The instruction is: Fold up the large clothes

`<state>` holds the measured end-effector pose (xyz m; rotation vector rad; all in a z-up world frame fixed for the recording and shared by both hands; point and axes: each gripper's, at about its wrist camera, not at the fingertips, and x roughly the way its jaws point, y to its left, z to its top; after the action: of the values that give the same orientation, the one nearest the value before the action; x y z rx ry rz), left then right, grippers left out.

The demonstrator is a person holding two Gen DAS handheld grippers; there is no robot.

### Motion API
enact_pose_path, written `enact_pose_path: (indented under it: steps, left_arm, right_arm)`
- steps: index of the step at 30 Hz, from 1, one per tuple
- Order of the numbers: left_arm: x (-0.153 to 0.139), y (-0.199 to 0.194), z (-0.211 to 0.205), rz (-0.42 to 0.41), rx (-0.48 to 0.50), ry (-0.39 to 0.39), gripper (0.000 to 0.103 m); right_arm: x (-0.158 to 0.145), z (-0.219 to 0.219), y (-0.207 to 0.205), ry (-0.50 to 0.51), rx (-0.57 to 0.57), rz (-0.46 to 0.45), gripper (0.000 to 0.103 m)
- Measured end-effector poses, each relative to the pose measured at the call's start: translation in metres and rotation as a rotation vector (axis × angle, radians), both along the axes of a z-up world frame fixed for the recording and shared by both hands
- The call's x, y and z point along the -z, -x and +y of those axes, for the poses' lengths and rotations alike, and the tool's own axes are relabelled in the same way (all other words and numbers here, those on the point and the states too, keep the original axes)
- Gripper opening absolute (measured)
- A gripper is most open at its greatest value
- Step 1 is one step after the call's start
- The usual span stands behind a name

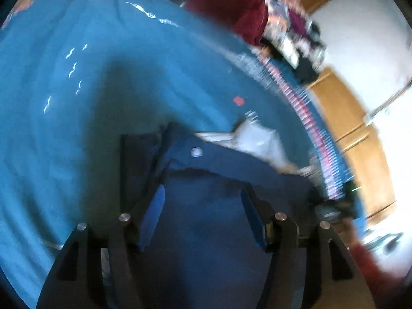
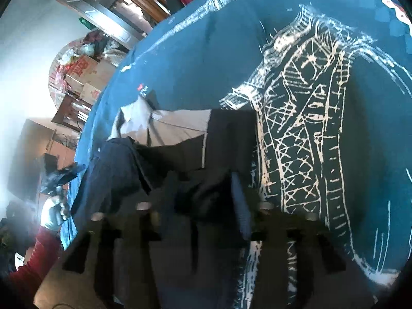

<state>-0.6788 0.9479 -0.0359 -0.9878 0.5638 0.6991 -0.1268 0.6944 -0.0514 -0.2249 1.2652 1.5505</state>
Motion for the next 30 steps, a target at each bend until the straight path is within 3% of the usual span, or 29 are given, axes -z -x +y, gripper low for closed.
enact_pose_path:
  steps: [1, 6, 12, 15, 16, 17, 19, 23, 26, 30]
  left_arm:
    - [0.007, -0.001, 0.002, 0.017, -0.006, 0.013, 0.063]
    - [0.025, 0.002, 0.005, 0.025, -0.027, 0.024, 0.063]
    - [0.041, -0.009, -0.014, 0.049, 0.037, 0.000, 0.053]
    - [0.040, 0.001, -0.017, 0.020, 0.016, 0.003, 0.051]
    - [0.041, 0.004, -0.017, 0.006, 0.008, 0.011, 0.051]
    - [0.042, 0.005, -0.016, -0.004, 0.002, 0.017, 0.050]
    - [0.040, 0.009, -0.017, -0.015, -0.002, 0.016, 0.050]
    - [0.035, 0.014, -0.024, -0.016, 0.000, 0.010, 0.050]
    - [0.026, 0.028, -0.038, -0.040, -0.012, 0.014, 0.050]
    - [0.008, 0.075, -0.070, -0.096, -0.043, 0.002, 0.057]
  right_arm:
    - [-0.002, 0.000, 0.002, -0.008, -0.001, -0.014, 0.060]
    - [-0.008, 0.010, 0.014, -0.037, -0.032, -0.111, 0.062]
    - [-0.009, 0.018, 0.029, -0.049, -0.052, -0.240, 0.048]
    - [-0.022, 0.008, 0.026, -0.090, -0.062, -0.265, 0.053]
    - [-0.029, 0.001, 0.025, -0.116, -0.049, -0.275, 0.064]
    - [-0.035, -0.006, 0.021, -0.142, -0.030, -0.286, 0.067]
    - [-0.038, -0.014, 0.016, -0.163, -0.009, -0.279, 0.068]
    - [-0.013, 0.006, 0.026, -0.083, -0.080, -0.294, 0.068]
    - [0.005, 0.023, 0.030, -0.046, -0.097, -0.292, 0.063]
    - [0.005, 0.035, 0.012, -0.052, -0.031, -0.233, 0.026]
